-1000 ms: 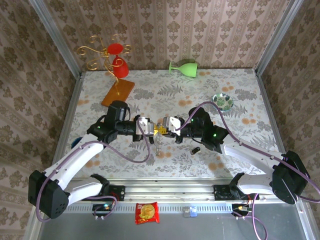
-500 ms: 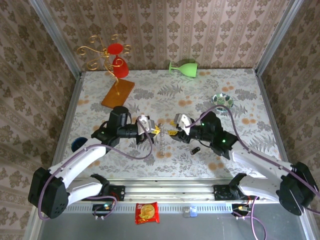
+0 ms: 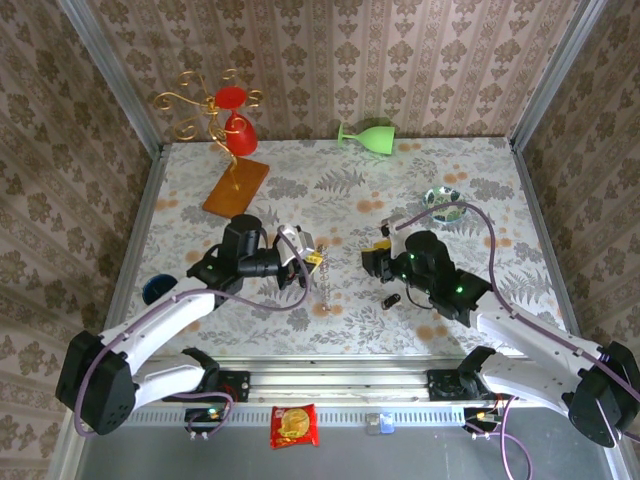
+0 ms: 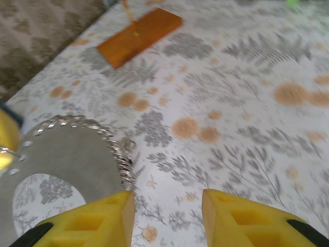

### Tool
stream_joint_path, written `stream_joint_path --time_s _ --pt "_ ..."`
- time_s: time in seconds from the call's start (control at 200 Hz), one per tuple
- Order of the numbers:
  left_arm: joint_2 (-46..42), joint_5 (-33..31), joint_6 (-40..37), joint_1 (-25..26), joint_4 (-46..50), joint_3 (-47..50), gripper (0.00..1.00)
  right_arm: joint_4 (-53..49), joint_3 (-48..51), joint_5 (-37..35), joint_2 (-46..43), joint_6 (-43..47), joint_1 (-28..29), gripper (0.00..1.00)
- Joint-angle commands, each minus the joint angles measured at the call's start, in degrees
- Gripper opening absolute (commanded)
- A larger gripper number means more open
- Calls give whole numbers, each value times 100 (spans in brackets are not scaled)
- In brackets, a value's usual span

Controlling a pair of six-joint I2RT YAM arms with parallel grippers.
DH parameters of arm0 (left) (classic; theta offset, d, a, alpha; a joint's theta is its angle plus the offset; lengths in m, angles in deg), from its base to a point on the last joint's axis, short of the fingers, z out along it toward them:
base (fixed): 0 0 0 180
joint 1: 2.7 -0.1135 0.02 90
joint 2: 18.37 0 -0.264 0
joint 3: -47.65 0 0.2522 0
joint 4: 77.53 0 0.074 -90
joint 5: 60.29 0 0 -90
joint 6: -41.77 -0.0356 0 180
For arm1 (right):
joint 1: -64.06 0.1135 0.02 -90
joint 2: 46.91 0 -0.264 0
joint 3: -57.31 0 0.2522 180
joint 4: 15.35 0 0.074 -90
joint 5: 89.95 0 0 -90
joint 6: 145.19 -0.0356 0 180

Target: Put the keys on the keyring

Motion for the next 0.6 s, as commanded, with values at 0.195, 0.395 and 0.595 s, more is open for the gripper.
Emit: stream_joint_path --time_s 0.195,0.395,0.595 --pt "185 -81 319 160 -347 54 0 -2666 -407 -1035 48 -2235 10 39" --pt "189 -364 -78 336 -377 145 0 -3669 -551 -593 500 -2434 10 36" --pt "158 -373 -260 381 -340 121 0 -3777 -547 64 1200 -2181 16 31"
